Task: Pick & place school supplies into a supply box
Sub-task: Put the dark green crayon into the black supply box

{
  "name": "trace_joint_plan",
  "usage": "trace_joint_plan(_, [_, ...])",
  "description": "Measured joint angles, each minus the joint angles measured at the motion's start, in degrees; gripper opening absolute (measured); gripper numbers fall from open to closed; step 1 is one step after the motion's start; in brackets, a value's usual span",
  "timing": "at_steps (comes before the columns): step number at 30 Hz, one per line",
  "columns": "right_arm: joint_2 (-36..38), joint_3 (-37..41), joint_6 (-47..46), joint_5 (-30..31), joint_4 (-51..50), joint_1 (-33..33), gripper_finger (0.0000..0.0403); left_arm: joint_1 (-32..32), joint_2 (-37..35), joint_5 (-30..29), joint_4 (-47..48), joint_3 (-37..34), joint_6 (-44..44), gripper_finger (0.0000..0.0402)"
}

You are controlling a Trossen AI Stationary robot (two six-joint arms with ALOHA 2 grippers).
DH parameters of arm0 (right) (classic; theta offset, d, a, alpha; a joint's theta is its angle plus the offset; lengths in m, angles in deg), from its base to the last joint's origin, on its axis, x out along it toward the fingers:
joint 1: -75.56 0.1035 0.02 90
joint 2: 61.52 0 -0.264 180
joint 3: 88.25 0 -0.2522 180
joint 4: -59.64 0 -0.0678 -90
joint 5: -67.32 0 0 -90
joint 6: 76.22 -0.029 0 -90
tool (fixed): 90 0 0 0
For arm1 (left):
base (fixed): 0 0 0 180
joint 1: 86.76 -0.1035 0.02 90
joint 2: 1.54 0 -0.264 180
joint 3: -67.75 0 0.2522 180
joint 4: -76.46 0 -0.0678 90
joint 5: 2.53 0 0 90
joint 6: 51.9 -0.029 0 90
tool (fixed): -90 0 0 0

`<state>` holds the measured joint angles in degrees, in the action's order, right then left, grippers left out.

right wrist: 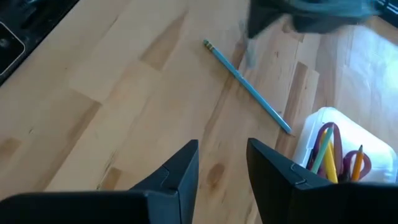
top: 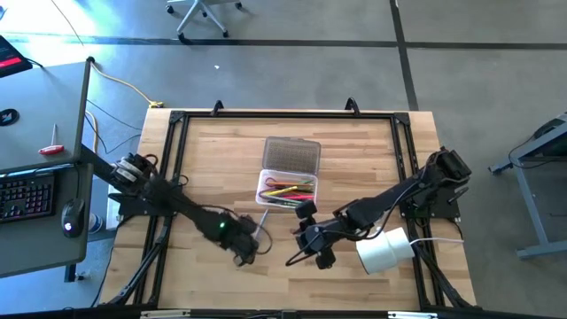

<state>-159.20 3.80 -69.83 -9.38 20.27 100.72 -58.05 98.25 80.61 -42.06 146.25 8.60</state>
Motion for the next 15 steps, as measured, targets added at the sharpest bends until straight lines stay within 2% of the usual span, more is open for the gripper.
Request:
trace_joint_plan(9, [-0.01,0.00,0.00,0.03,-2.00,-0.04,0.0114,-12.93,-0.15,-9.78,1.30,9.06,-19.57,0.0028])
trace_joint_plan(15, [-0.01,0.00,0.02,0.02,-3.76,-0.04,0.0114,-20.99,-0.17,-4.35,2.23,11.77,-28.83,0.0023])
